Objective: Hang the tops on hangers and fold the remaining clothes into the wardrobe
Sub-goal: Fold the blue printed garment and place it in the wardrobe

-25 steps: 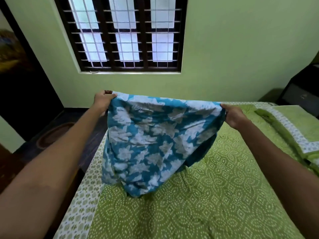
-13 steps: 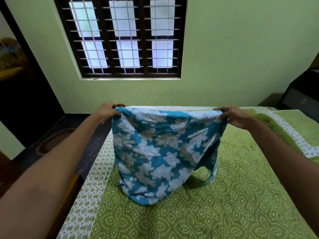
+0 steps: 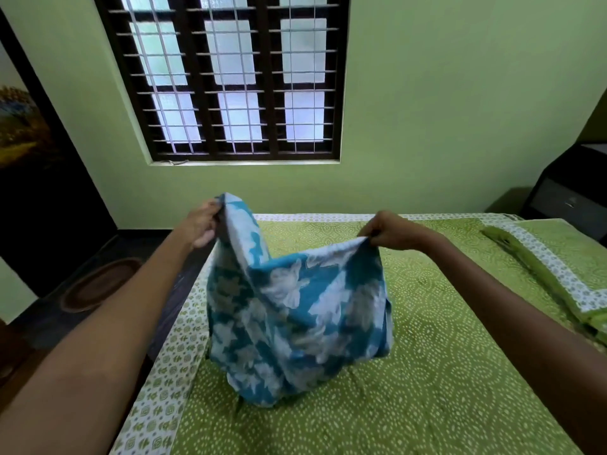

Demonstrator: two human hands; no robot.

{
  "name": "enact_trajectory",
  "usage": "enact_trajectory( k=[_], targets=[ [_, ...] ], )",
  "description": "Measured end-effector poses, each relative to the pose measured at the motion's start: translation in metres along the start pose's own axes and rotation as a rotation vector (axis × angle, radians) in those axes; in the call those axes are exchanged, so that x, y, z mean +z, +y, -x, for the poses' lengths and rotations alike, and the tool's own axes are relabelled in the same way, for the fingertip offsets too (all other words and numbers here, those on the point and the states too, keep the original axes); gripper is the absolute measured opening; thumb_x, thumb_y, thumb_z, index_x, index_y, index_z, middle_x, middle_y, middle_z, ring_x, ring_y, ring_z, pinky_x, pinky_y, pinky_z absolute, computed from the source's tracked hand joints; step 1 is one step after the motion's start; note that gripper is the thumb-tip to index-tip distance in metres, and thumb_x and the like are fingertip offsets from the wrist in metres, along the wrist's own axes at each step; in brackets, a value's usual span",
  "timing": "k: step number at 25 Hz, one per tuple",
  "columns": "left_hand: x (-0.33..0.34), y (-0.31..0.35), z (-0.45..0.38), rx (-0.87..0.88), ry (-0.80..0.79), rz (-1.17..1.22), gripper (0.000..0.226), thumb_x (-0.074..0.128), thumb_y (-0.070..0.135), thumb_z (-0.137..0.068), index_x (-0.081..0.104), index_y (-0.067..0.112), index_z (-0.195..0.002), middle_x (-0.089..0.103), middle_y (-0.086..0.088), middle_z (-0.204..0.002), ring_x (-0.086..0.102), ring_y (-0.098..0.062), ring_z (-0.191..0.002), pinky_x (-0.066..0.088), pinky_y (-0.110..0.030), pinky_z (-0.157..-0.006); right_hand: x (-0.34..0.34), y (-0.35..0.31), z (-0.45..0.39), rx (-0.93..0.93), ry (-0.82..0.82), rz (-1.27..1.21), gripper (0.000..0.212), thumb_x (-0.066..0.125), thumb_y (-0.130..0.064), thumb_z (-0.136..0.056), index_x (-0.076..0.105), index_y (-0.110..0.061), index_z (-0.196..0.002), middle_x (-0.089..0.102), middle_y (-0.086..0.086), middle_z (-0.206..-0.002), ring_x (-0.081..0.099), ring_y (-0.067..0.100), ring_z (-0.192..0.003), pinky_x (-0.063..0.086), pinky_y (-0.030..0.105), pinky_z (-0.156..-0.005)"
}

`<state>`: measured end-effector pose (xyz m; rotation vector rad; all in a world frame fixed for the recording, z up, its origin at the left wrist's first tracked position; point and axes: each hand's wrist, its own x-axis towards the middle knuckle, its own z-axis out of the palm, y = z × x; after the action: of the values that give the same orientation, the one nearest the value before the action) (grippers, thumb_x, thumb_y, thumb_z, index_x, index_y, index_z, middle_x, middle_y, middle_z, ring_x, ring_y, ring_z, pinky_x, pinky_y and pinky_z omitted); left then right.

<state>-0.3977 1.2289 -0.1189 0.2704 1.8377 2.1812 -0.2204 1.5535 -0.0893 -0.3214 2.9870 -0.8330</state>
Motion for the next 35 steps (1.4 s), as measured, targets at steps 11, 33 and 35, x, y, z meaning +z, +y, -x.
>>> enact_trajectory(
  k=[11, 33, 35],
  targets=[
    [0.127, 0.011, 0.040, -0.196, -0.797, 0.221, 0.052, 0.094, 0.018, -0.042, 0.068, 0.010, -0.087, 0.071, -0.011, -0.084, 0.070, -0.022, -0.079, 0.056, -0.029, -0.066, -0.003, -0.056, -0.041, -0.242, 0.286, -0.267, 0.019, 0.066, -0.001, -0.083, 0.070, -0.020, -0.081, 0.024, 0.001, -0.154, 0.022, 0.010, -0.138, 0.031, 0.024, -0.106],
    [0.100, 0.078, -0.009, 0.541, -0.196, -0.633, 0.022, 0.068, 0.006, -0.082, 0.055, 0.020, -0.072, 0.055, 0.004, -0.076, 0.050, 0.000, -0.070, 0.043, -0.010, -0.062, -0.061, -0.015, -0.002, 0.106, 0.394, 0.311, 0.028, 0.064, -0.019, -0.087, 0.067, 0.005, -0.102, 0.063, 0.021, -0.106, 0.056, 0.030, -0.091, 0.037, 0.032, -0.075],
    [0.099, 0.092, -0.008, 0.569, -0.209, -0.637, 0.021, 0.069, 0.006, -0.082, 0.055, 0.019, -0.073, 0.054, 0.000, -0.076, 0.051, -0.004, -0.072, 0.044, -0.014, -0.066, -0.078, -0.020, -0.009, 0.085, 0.495, 0.320, 0.026, 0.062, -0.014, -0.088, 0.067, 0.006, -0.103, 0.063, 0.024, -0.103, 0.056, 0.032, -0.087, 0.036, 0.032, -0.072]
  ],
)
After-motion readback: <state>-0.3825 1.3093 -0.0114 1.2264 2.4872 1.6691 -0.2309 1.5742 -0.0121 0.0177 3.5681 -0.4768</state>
